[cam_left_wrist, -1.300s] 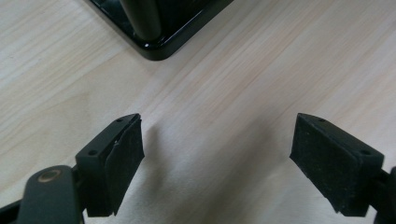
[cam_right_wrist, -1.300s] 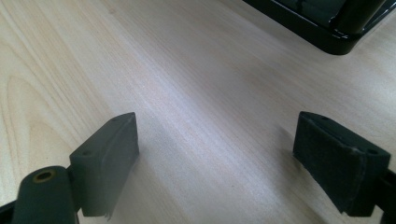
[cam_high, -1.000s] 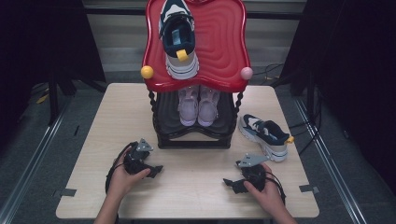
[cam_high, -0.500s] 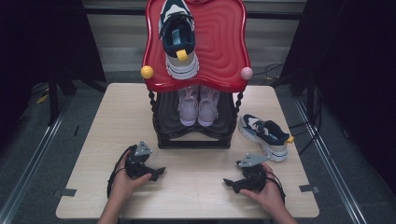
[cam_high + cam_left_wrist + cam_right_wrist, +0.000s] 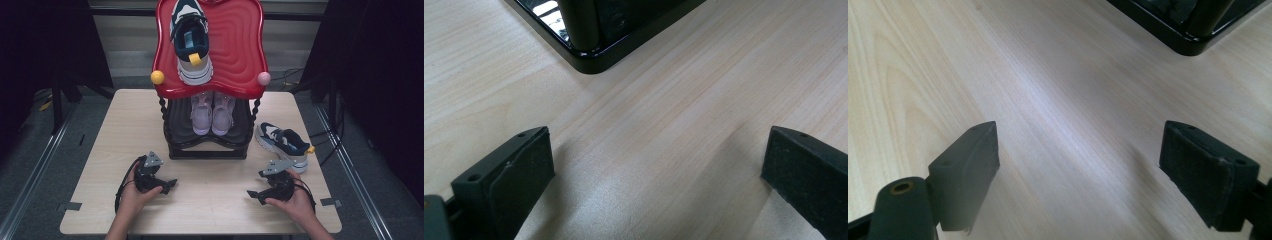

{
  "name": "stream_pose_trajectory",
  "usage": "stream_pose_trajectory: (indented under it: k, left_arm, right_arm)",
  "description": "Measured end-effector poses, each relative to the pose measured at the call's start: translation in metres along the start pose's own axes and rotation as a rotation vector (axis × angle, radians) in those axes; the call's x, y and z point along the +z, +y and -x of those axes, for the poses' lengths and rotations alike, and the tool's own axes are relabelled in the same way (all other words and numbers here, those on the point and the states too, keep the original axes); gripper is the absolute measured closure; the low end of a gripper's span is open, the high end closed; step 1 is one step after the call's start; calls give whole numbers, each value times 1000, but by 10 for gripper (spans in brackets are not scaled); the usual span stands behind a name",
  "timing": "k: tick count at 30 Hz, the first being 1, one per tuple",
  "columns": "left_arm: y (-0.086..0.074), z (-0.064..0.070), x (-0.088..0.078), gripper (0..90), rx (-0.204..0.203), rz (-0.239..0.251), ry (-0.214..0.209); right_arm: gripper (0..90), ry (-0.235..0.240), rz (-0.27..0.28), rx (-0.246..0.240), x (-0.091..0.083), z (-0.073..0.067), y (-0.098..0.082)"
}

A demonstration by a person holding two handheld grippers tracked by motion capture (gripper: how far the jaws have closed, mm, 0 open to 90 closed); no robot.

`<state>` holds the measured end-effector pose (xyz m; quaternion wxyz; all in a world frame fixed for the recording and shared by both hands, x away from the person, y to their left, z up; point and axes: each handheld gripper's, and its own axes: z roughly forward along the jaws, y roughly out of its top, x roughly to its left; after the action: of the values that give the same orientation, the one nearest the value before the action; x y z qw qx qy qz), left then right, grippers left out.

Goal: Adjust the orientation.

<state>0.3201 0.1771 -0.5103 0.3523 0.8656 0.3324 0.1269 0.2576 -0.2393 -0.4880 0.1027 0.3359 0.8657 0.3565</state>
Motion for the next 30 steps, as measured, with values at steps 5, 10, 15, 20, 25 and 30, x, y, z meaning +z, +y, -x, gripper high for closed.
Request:
stream_pose_trajectory:
  k: [5, 10, 15, 20, 25, 30]
  left_arm:
    - [0, 0, 0, 0, 1, -1, -3]
    - [0, 0, 0, 0, -2, 1, -2]
    - [0, 0, 0, 0, -1, -1, -1]
    - [0, 0, 0, 0, -1, -1, -1]
    - [0, 0, 0, 0, -1, 0, -1]
    - [0, 0, 0, 0, -1, 0, -1]
  right_arm:
    - [181, 8, -14, -18, -11, 6, 5]
    - [185, 16, -2, -20, -23, 12, 10]
    - [191, -11, 10, -20, -35, 20, 17]
    - [190, -45, 22, -26, -45, 27, 26]
    - [188, -73, 20, -22, -55, 34, 32]
    - [188, -128, 33, -21, -67, 47, 30]
